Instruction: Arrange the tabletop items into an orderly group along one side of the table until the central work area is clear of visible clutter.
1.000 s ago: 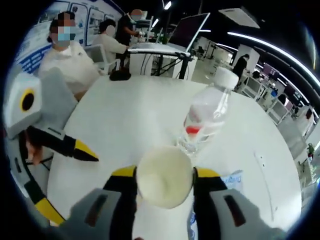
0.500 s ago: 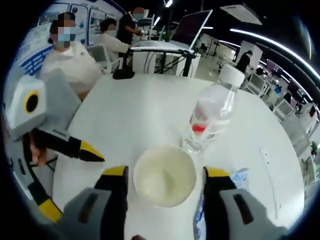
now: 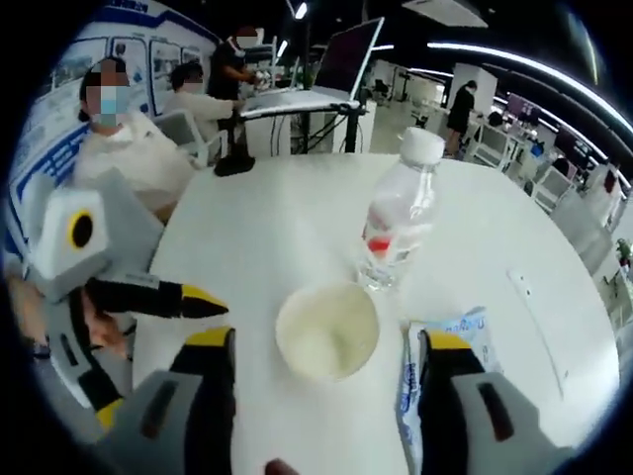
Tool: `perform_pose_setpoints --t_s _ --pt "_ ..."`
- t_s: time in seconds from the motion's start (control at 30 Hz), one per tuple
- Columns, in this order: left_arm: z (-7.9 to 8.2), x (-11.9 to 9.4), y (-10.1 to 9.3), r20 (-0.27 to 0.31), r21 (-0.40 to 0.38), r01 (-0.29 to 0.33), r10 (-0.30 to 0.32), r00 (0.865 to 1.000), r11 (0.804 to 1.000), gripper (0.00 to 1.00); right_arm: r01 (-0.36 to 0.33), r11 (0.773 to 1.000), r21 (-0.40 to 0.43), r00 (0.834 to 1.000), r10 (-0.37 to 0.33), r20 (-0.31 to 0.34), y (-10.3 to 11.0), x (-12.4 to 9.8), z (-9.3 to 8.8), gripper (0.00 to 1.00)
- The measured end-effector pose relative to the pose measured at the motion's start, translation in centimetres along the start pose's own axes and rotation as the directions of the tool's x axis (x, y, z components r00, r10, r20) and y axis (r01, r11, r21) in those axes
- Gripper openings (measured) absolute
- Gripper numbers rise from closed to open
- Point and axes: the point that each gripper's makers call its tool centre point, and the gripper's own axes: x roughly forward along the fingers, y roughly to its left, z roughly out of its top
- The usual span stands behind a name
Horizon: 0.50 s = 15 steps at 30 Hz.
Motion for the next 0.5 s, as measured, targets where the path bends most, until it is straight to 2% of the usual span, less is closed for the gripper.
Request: perform_pose_setpoints --t_s 0.17,0.3,0.5 --pt "0.3 0.0 -0.4 0.017 0.03 0.012 -0.012 1.0 0.999 0.92 0.003 1.0 0.024 1.0 -0.003 0.006 0.1 -1.1 -0.3 0.72" --pt "0.9 0.0 -1.7 0.055 0.066 0.057 -0.06 0.997 0.996 0.93 0.022 0.998 0.065 0.999 -0.024 0.028 0.4 -1.9 -0.2 0.72" --pt "0.6 -0.3 -2.0 0.046 0.115 0.052 -0.058 0.997 0.992 0.92 0.029 0.996 0.087 0.998 -0.033 0.046 1.0 -3.4 -0.4 0.72"
